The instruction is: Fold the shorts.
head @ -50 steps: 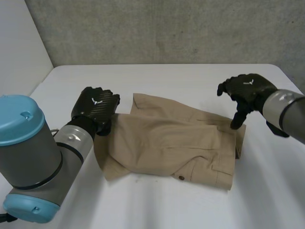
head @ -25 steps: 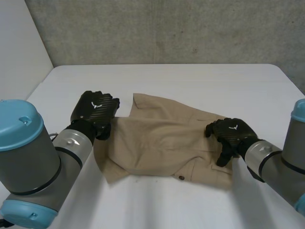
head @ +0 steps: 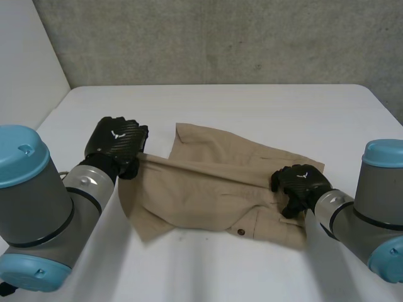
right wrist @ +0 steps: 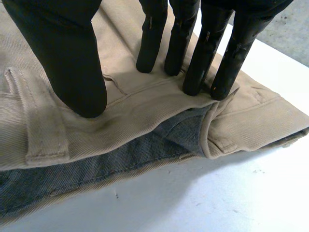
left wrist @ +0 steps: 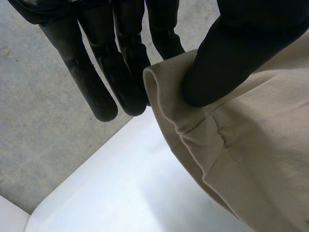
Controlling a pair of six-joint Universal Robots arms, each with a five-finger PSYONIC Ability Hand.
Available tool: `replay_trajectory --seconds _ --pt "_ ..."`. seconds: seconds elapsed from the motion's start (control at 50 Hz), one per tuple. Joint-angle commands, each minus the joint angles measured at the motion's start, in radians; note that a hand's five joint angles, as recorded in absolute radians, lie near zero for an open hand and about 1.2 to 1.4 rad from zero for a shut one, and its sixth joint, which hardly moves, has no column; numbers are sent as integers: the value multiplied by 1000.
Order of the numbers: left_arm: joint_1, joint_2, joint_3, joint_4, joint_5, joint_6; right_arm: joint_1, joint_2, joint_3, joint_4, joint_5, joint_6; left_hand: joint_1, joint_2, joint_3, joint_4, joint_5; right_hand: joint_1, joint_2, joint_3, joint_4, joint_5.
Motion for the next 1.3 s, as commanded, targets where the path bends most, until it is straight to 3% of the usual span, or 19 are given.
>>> replay_trajectory --seconds 0.02,0.18,0.52,0.56,0.58,0.64,0.7,0.82,0.88,1.12,1.3 --pt "1 -4 3 0 1 0 0 -4 9 -7 -2 1 285 200 205 197 232 179 121 92 120 89" --pt "7 -6 6 0 1 2 2 4 9 -50 -1 -11 285 200 205 197 232 470 412 382 411 380" --pt "13 -6 9 0 1 2 0 41 2 -50 2 -61 285 200 205 197 232 576 518 488 517 486" --pt "13 -6 9 0 1 2 0 41 2 -50 1 -61 285 200 205 197 232 678 620 590 619 588" --pt "13 -6 9 0 1 2 0 36 2 -50 1 -59 285 200 205 197 232 898 840 811 839 809" --pt "12 -6 9 0 1 2 0 23 -1 -50 1 -59 285 200 205 197 232 900 842 813 841 811" --pt "12 -3 12 0 -1 2 1 -22 -5 -51 -2 -59 285 200 205 197 232 900 842 813 841 811" --pt "9 23 20 -3 -4 2 6 -337 -37 -47 -13 -41 285 200 205 197 232 900 842 813 841 811" --pt "4 57 23 -12 -4 0 6 -392 -80 -24 -16 -33 285 200 205 197 232 900 842 813 841 811" --pt "6 332 87 -149 -2 -40 -12 -496 -445 476 -37 -161 285 200 205 197 232 900 842 813 841 811" --pt "13 372 121 -273 33 -43 -12 -450 -524 627 -30 -252 285 200 205 197 232 900 842 813 841 811"
